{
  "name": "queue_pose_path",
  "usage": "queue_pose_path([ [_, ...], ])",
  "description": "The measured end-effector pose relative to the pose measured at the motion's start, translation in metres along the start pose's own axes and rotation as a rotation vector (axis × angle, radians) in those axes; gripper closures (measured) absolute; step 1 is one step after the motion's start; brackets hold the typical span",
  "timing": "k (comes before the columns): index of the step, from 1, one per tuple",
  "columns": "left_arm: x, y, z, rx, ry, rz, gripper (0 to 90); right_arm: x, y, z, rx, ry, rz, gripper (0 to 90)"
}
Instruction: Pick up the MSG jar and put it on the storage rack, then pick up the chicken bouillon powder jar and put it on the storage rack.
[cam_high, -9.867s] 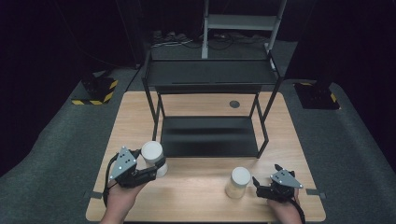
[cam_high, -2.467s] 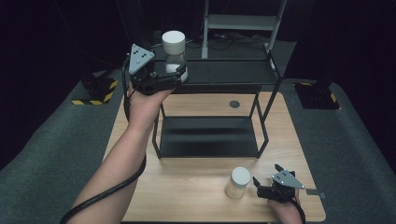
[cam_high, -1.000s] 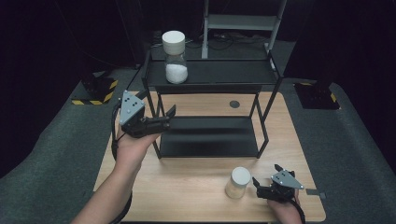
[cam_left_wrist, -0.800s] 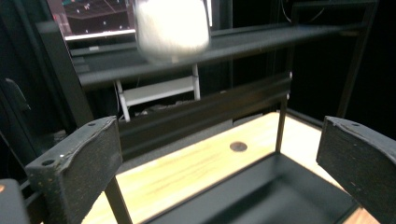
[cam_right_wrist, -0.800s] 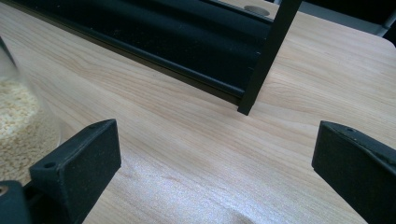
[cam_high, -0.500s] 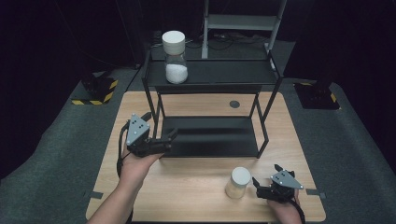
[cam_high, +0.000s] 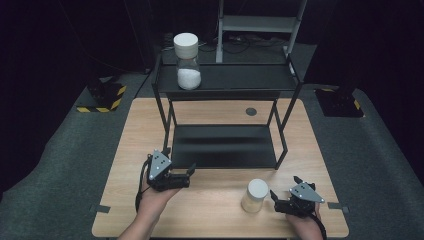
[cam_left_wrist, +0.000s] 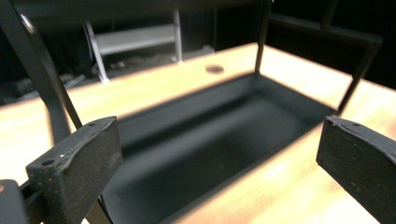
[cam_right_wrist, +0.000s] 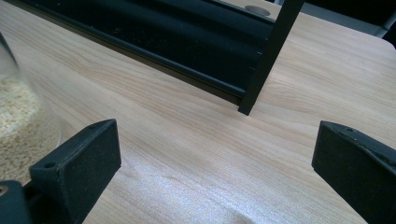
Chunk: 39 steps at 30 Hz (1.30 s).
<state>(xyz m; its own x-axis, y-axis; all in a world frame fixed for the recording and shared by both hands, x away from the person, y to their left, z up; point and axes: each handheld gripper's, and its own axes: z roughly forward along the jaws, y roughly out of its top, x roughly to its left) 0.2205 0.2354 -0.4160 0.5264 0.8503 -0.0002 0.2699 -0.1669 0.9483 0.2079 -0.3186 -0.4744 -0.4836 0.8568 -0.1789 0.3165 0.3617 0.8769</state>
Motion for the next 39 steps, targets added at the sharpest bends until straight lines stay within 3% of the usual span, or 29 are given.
queue_pose_path([
  [1, -0.002, -0.01, 0.001, 0.019, -0.002, 0.004, 0.4, 0.0, 0.0, 0.0, 0.0, 0.0, -0.002, 0.2],
  [4, -0.003, -0.02, 0.003, 0.04, -0.009, -0.001, 0.4, 0.0, 0.0, 0.0, 0.0, -0.002, -0.003, 0.2],
  [8, -0.003, -0.041, 0.01, 0.116, -0.014, -0.012, 0.4, 0.001, 0.0, 0.0, 0.001, -0.004, -0.004, 0.2],
  [13, -0.004, -0.05, 0.016, 0.177, 0.0, 0.031, 0.4, 0.002, 0.001, 0.0, 0.003, -0.011, -0.003, 0.2],
  [16, -0.005, -0.05, 0.02, 0.215, 0.003, 0.071, 0.4, 0.003, 0.001, 0.0, 0.004, -0.014, -0.003, 0.2],
  [19, -0.011, -0.05, 0.02, 0.215, 0.003, 0.129, 0.4, 0.003, 0.001, 0.0, 0.008, -0.015, -0.004, 0.2],
  [21, -0.02, -0.047, 0.022, 0.242, 0.008, 0.201, 0.6, 0.003, 0.0, 0.0, 0.003, -0.015, -0.004, 0.2],
  [24, -0.025, -0.045, 0.025, 0.261, 0.012, 0.232, 0.6, 0.001, 0.0, 0.0, -0.001, -0.009, 0.001, 0.2],
  [34, -0.027, -0.041, 0.03, 0.295, 0.011, 0.247, 0.8, 0.0, -0.005, -0.003, -0.023, -0.011, 0.031, 0.2],
  [39, -0.024, -0.042, 0.028, 0.283, 0.005, 0.235, 0.8, -0.001, -0.003, -0.005, -0.031, -0.003, 0.031, 0.2],
])
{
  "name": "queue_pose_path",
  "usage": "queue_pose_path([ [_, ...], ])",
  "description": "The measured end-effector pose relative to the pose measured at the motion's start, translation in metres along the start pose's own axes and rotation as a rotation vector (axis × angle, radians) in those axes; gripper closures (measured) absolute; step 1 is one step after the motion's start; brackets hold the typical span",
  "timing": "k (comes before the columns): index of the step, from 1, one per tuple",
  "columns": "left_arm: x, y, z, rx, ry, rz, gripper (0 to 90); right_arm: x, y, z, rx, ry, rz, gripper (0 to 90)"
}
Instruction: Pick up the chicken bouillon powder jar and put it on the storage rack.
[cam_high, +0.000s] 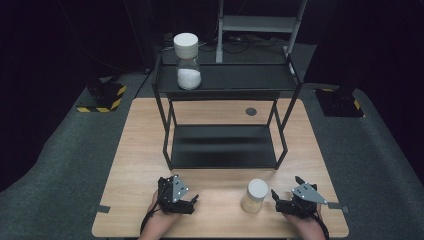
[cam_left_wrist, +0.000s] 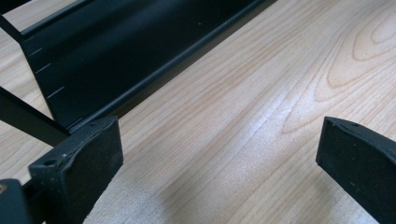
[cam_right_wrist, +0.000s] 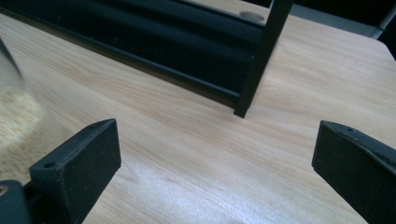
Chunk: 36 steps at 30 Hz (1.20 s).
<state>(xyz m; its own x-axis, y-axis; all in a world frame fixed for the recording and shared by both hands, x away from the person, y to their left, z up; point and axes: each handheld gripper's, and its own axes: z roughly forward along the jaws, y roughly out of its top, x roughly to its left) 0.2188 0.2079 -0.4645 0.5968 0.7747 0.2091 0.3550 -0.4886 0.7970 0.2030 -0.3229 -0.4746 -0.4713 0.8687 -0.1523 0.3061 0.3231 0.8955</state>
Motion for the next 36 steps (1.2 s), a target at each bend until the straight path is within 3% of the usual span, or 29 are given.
queue_pose_path([
  [5, 0.0, 0.0, 0.0, -0.001, -0.005, 0.001, 0.8, 0.002, 0.004, -0.008, -0.053, 0.015, -0.017, 0.2],
  [10, -0.001, 0.001, 0.001, 0.005, -0.012, 0.029, 0.8, 0.004, 0.007, -0.013, -0.078, 0.023, -0.025, 0.2],
  [24, 0.0, 0.002, 0.001, 0.009, -0.023, 0.044, 0.8, 0.004, 0.02, -0.032, -0.147, 0.037, 0.014, 0.0],
  [36, 0.0, 0.002, 0.001, 0.007, -0.026, 0.046, 0.8, 0.005, 0.029, -0.048, -0.22, 0.088, 0.032, 0.0],
])
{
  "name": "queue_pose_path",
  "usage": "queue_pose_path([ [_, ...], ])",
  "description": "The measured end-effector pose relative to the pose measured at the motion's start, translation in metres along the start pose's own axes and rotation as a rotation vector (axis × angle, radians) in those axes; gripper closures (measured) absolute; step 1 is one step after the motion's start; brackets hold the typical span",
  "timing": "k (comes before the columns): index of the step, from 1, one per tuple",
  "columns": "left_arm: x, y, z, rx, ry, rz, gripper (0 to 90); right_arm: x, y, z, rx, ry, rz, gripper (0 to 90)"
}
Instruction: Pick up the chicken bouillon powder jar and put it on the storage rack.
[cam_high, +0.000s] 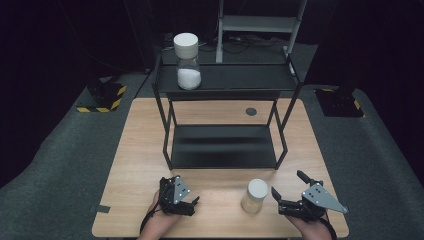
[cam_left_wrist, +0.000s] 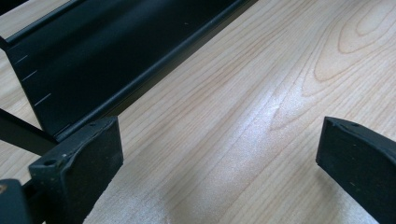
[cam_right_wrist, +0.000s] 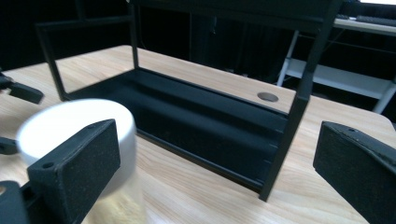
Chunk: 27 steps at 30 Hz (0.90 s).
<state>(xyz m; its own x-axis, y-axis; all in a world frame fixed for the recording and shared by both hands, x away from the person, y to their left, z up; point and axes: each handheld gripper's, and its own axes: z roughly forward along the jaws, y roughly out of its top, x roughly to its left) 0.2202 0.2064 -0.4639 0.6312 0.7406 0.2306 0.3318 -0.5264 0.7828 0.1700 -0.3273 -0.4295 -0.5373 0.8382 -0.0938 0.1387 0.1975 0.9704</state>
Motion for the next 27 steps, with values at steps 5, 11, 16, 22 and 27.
queue_pose_path([
  [5, 0.001, 0.0, 0.0, 0.0, -0.002, -0.004, 0.8, 0.003, 0.004, -0.004, -0.032, 0.032, -0.001, 0.0],
  [11, 0.001, 0.0, 0.0, -0.001, -0.003, -0.001, 0.8, 0.008, 0.006, -0.002, -0.046, 0.079, -0.002, 0.0],
  [16, 0.001, 0.0, 0.0, -0.001, -0.005, -0.002, 0.8, 0.011, 0.005, 0.002, -0.043, 0.103, 0.002, 0.0],
  [22, 0.002, 0.0, 0.0, 0.001, -0.007, -0.002, 0.8, 0.015, 0.004, 0.008, -0.034, 0.136, 0.003, 0.0],
  [27, 0.002, -0.001, 0.0, -0.003, -0.009, -0.004, 0.8, 0.02, 0.001, 0.013, -0.018, 0.154, 0.001, 0.0],
])
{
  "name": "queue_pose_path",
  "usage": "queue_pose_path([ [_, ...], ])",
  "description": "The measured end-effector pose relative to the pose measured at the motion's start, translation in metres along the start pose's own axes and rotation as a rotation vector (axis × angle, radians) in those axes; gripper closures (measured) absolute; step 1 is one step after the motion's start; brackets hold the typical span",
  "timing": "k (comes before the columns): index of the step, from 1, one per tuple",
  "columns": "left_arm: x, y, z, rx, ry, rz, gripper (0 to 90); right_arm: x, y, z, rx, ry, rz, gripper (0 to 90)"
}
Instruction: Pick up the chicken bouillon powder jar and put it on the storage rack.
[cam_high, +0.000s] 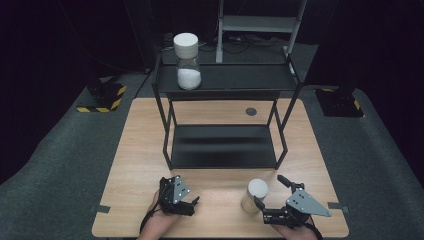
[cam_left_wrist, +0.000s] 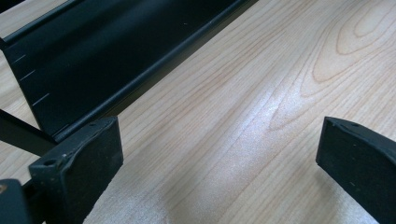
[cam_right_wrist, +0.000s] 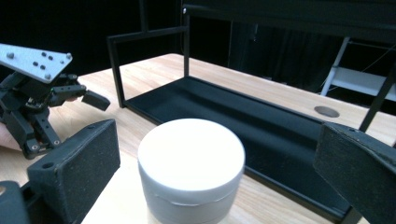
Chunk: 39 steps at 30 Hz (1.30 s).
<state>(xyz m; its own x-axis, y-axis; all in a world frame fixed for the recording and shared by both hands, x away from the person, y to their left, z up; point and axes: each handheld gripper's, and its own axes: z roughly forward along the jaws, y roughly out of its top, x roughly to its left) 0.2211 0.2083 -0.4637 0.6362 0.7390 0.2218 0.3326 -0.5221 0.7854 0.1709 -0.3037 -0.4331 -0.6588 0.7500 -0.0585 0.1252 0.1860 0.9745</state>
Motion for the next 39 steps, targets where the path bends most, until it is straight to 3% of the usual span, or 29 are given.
queue_pose_path([
  [20, 0.001, 0.0, 0.0, -0.001, -0.006, 0.002, 0.8, 0.0, -0.019, 0.017, 0.045, 0.04, 0.026, 3.1],
  [29, 0.001, 0.0, 0.0, -0.001, -0.008, 0.002, 0.8, -0.008, -0.03, 0.02, 0.029, 0.078, 0.046, 20.5],
  [39, 0.001, 0.0, 0.0, 0.0, -0.011, 0.011, 0.8, -0.011, -0.037, 0.023, 0.022, 0.09, 0.061, 32.5],
])
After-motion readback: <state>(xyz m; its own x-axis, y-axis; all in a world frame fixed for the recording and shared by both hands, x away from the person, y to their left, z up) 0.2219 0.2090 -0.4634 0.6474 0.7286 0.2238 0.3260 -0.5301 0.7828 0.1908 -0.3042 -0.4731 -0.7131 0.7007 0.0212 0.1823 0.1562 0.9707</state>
